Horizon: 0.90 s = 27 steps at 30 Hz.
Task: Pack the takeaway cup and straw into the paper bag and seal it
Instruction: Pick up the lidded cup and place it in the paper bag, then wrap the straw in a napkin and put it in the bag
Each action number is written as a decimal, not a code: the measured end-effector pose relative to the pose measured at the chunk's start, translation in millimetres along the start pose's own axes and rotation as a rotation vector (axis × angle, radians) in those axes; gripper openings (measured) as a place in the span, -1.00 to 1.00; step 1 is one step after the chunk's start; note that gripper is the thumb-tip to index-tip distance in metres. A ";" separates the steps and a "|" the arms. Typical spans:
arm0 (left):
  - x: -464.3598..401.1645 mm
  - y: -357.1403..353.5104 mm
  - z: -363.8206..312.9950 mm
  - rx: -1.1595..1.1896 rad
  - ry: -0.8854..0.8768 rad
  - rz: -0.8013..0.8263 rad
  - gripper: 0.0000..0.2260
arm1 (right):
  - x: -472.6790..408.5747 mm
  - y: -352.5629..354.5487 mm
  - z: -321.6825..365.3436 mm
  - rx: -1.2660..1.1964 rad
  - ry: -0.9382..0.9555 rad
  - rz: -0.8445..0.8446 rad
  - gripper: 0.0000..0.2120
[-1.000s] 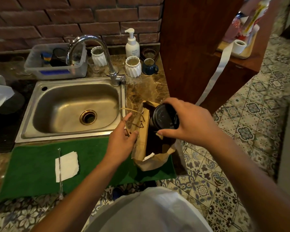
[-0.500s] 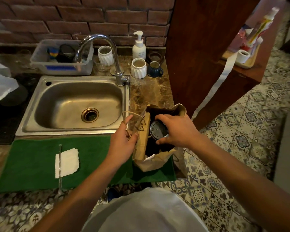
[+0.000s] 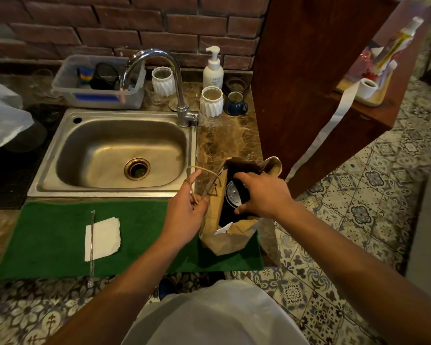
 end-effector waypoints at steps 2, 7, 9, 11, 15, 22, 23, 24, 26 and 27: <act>1.2 -1.0 0.0 0.018 0.016 0.003 -0.40 | 2.7 1.0 -1.1 -0.008 -0.002 0.000 -0.07; -0.3 -3.5 1.6 0.018 0.020 -0.006 -0.41 | 4.6 2.3 1.2 -0.032 -0.035 -0.018 -0.05; 0.7 -4.3 -0.3 0.014 0.022 0.008 -0.41 | 5.7 1.9 0.7 -0.039 -0.051 -0.012 -0.04; 1.7 -4.9 -1.4 0.019 0.029 0.025 -0.41 | 7.2 3.6 -0.6 -0.087 -0.065 -0.007 -0.03; 3.9 -5.9 -4.2 0.038 0.047 0.047 -0.42 | 14.4 22.5 2.2 -0.177 -0.041 -0.069 -0.12; 5.2 -2.1 -12.9 0.126 0.041 0.100 -0.34 | 29.5 56.6 10.6 -0.175 0.048 -0.321 -0.48; 5.9 0.0 -13.5 0.132 0.035 0.109 -0.34 | 29.7 61.5 12.4 -0.202 0.040 -0.365 -0.51; 5.6 2.4 -13.1 0.129 0.030 0.118 -0.33 | 29.7 67.0 15.1 -0.225 0.032 -0.406 -0.54; 3.2 8.7 -12.1 0.119 0.025 0.146 -0.31 | 29.6 77.7 22.2 -0.258 0.015 -0.496 -0.61; 1.4 12.5 -11.9 0.118 0.020 0.163 -0.31 | 29.7 83.0 26.4 -0.281 0.006 -0.543 -0.65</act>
Point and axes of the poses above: each hand's wrist, its own x-axis away from the middle knuckle, its own y-axis out of the back of the hand, z = x × y, the point moved 3 cm from there along -x, towards the middle knuckle, and after that the axes turned 11 degrees about -z, right-handed, at the moved point
